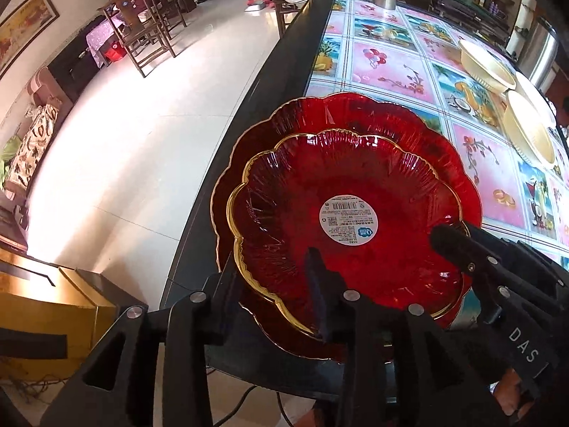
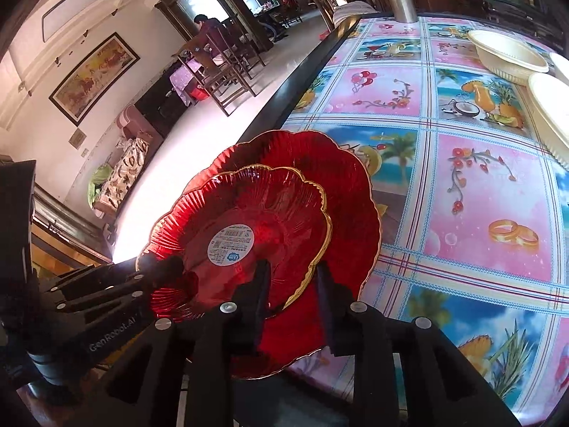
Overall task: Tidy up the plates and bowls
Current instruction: 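Lower the small red plate onto the large red plate and open the left tool, then move the open left tool to the cream plastic plates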
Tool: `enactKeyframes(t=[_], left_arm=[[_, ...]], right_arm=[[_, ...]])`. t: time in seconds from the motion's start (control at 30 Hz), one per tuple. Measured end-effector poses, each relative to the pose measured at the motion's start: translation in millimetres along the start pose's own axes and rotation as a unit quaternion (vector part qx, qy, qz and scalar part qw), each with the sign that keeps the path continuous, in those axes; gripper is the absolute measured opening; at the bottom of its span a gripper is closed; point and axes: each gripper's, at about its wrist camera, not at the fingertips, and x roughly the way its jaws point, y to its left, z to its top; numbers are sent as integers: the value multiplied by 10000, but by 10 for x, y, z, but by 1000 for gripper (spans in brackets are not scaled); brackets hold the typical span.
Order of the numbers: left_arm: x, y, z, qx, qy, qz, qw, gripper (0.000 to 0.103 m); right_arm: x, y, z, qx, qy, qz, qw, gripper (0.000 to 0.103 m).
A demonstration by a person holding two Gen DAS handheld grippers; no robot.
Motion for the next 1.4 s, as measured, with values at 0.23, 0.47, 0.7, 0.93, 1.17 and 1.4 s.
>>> enactKeyframes(t=[0.23,0.47,0.7,0.93,1.17,1.4], left_arm=[[-72,-161,119,868,108,362,9955,40],[-70,-73,205,1160,589,11,9915,59],[-417,62,203,460,-76,-720,9963,59],[-672,-502,170,239,-875,-2161,9721,67],[-530,-1137,287,-86,-878,-3106,9464,70],[-292,-1623,646,-454,-456,-3169,9463,70]], right_arm=[[-40,-56,77,-8,191,26,9998,33],[-231,-91,247,20,25,75,10000,45],[-542,-298,360,180,-529,94,9984,54],[-652,-795,388,700,-692,-90,9951,54],[-915,-1399,257,988,-1153,-171,9883,54],[-1488,-2354,313,1809,-1891,-579,9634,61]])
